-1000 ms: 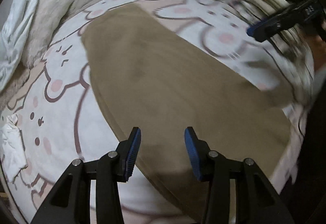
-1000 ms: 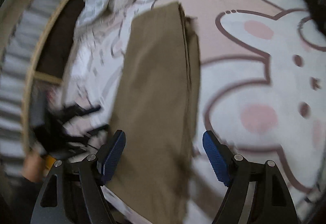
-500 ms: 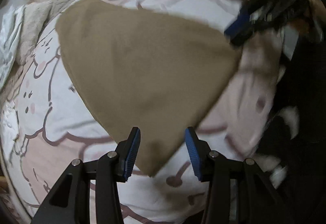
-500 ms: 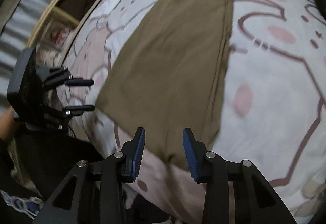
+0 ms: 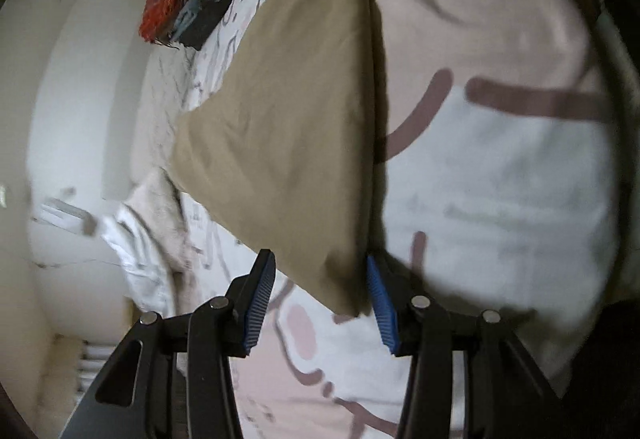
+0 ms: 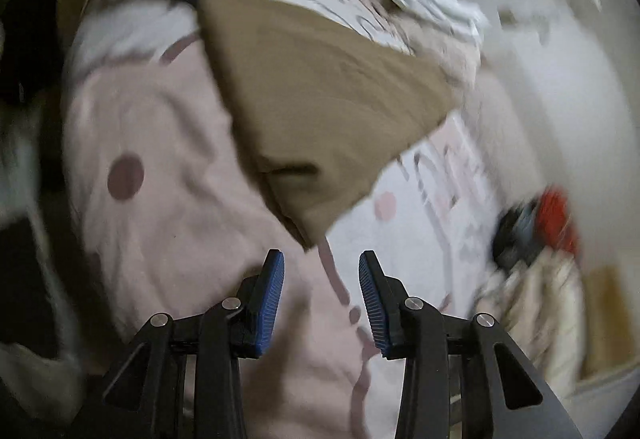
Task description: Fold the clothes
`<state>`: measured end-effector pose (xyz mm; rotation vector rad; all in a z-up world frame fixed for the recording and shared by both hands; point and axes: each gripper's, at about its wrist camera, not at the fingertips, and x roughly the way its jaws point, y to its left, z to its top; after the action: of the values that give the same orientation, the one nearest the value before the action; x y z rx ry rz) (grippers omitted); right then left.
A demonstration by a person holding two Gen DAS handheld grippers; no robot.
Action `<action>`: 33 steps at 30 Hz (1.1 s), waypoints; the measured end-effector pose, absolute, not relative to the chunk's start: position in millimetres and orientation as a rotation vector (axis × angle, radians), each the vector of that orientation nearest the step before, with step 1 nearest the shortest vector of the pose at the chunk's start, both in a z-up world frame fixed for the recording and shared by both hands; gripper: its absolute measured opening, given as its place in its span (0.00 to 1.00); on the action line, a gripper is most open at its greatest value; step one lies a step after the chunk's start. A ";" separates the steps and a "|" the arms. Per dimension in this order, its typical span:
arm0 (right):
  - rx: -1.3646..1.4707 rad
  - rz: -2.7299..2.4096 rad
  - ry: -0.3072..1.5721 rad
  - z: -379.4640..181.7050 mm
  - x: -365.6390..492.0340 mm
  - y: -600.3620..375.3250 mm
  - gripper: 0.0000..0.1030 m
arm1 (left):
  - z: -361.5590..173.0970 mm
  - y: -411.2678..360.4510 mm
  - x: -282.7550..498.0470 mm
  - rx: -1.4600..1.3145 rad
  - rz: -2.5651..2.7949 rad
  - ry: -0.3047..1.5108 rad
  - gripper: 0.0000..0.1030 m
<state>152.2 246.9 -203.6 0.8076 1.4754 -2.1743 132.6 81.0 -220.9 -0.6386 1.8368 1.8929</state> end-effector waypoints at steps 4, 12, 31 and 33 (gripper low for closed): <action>0.694 -2.115 1.657 -225.5 150.3 229.0 0.38 | -229.5 82.9 126.8 -0.570 1.890 1.899 0.44; 0.575 -1.978 1.858 -249.7 146.6 204.4 0.12 | -244.9 81.3 114.8 -0.661 1.814 1.932 0.08; 0.694 -1.931 1.943 -262.1 138.5 262.5 0.05 | -254.9 79.5 122.5 -0.569 1.788 2.007 0.07; 0.800 -1.983 1.784 -249.6 125.6 265.7 0.05 | -255.1 78.9 121.6 -0.565 1.788 2.012 0.07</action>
<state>125.6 265.7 -249.6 0.8000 1.7837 -1.9831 121.6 78.9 -255.1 -0.5650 2.0121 1.7877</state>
